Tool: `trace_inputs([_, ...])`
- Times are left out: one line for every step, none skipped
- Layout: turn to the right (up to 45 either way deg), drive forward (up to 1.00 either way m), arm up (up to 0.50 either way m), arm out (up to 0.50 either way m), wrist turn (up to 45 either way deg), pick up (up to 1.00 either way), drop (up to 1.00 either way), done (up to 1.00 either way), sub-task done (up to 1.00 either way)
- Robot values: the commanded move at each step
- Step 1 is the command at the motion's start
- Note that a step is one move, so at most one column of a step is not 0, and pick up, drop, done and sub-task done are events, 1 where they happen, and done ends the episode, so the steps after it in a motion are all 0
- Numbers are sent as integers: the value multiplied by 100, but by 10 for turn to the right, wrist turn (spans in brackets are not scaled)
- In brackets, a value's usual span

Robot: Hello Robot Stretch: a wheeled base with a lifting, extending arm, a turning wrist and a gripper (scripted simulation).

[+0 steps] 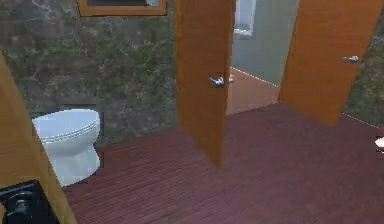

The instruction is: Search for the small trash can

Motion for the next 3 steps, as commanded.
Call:
trace_inputs([0,80,0,0,0,0,0,0,0])
trace_inputs([-450,0,0,0,0,0,0,0,0])
trace_inputs([-120,0,0,0,0,0,0,0,0])
